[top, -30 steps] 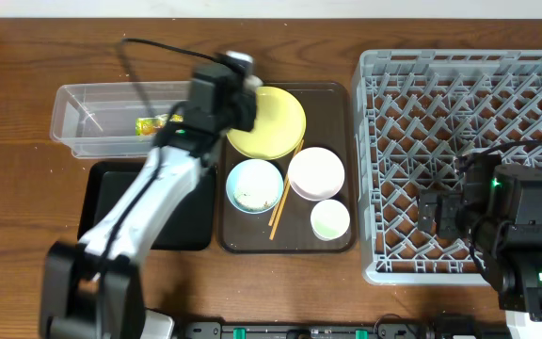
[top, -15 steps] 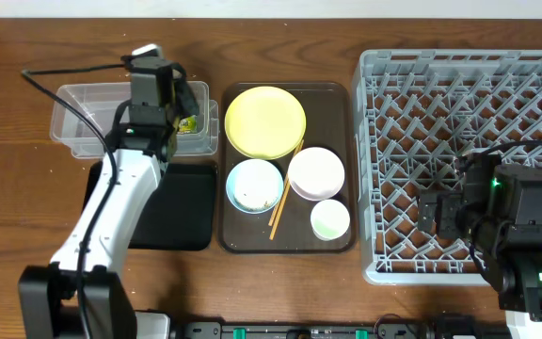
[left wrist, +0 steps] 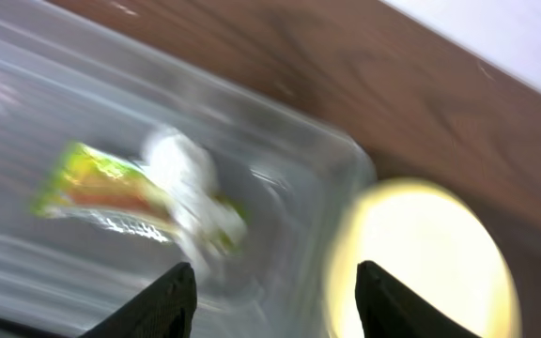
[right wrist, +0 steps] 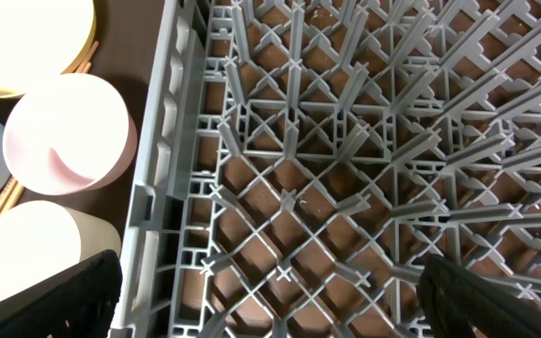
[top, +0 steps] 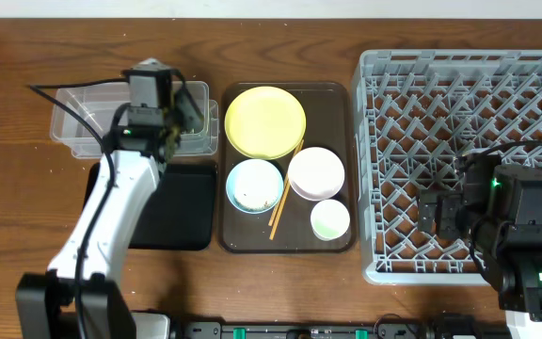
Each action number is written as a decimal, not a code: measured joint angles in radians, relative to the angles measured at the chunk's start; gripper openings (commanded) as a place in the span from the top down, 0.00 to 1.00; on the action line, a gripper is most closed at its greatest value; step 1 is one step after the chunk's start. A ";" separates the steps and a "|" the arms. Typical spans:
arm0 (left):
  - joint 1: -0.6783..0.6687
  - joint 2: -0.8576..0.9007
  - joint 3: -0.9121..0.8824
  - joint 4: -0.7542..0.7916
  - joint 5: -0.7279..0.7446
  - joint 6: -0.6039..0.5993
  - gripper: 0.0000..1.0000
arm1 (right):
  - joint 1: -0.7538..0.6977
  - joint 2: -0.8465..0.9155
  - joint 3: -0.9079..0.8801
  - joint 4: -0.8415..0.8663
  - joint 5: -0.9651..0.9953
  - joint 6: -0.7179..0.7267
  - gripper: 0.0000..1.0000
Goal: Sort waste into correct bins and load items into the dishwasher rack
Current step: 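Move the tissue with the left gripper and release it into the clear bin, then grasp the rim of the light-blue rice bowl with the left gripper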
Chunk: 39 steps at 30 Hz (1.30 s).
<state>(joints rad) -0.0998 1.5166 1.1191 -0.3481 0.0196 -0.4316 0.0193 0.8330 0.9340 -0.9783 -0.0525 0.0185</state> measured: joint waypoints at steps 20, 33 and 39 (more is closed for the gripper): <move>-0.436 0.103 -0.035 -0.243 0.144 0.220 0.54 | 0.000 0.000 0.001 -0.003 0.000 0.000 0.01; -0.540 0.230 -0.035 -0.273 0.092 0.223 0.64 | 0.000 0.000 0.001 -0.004 0.000 0.000 0.01; -0.546 0.250 -0.035 -0.273 0.081 0.227 0.73 | 0.000 0.000 0.001 -0.004 0.000 0.000 0.01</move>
<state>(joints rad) -0.6453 1.7668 1.0836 -0.6212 0.1009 -0.2050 0.0193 0.8330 0.9348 -0.9821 -0.0525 0.0185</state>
